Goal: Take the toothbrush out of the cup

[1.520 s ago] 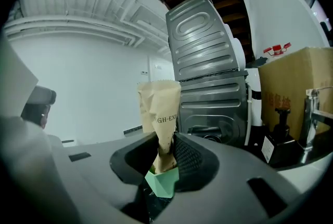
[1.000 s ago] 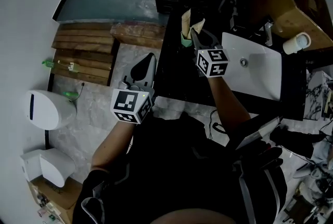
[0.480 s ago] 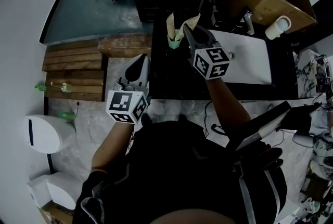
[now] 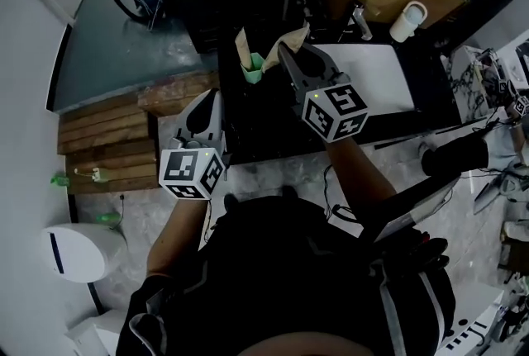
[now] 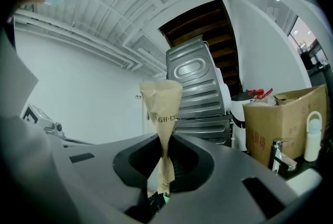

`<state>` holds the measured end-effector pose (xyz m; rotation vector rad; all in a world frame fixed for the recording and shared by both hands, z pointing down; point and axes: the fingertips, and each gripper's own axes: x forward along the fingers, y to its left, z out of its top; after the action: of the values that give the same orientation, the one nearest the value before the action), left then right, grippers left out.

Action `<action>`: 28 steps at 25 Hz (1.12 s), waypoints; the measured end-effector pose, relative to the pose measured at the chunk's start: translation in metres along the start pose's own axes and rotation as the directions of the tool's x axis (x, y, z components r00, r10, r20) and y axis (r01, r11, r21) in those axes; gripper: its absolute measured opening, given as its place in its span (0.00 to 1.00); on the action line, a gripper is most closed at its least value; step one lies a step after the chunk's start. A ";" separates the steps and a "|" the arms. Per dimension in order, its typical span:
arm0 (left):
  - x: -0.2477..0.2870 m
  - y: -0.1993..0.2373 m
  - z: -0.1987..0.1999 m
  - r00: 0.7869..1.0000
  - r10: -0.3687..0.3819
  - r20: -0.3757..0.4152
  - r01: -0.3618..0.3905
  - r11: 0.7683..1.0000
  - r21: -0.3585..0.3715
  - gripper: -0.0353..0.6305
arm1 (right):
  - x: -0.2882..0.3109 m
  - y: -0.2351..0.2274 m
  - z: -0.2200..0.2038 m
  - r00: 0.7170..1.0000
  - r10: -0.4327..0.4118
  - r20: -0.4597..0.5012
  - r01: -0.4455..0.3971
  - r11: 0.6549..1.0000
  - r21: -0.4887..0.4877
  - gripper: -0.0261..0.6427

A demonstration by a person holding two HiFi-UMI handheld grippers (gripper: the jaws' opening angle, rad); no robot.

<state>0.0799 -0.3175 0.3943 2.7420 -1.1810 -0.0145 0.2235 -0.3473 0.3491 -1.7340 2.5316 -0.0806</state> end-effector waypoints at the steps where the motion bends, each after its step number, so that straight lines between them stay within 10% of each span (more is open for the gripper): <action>1: -0.001 0.000 0.002 1.000 -0.001 0.007 0.000 1.000 0.006 0.05 | -0.006 0.001 0.003 1.000 -0.007 0.007 0.007 1.000 0.000 0.11; 28: 0.006 -0.001 0.006 1.000 -0.009 0.018 0.009 1.000 0.017 0.05 | -0.065 0.008 -0.007 0.997 -0.079 -0.023 0.079 0.997 0.010 0.11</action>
<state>0.0841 -0.3218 0.3889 2.7676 -1.1791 -0.0304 0.2386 -0.2836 0.3576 -1.8393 2.4722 -0.1188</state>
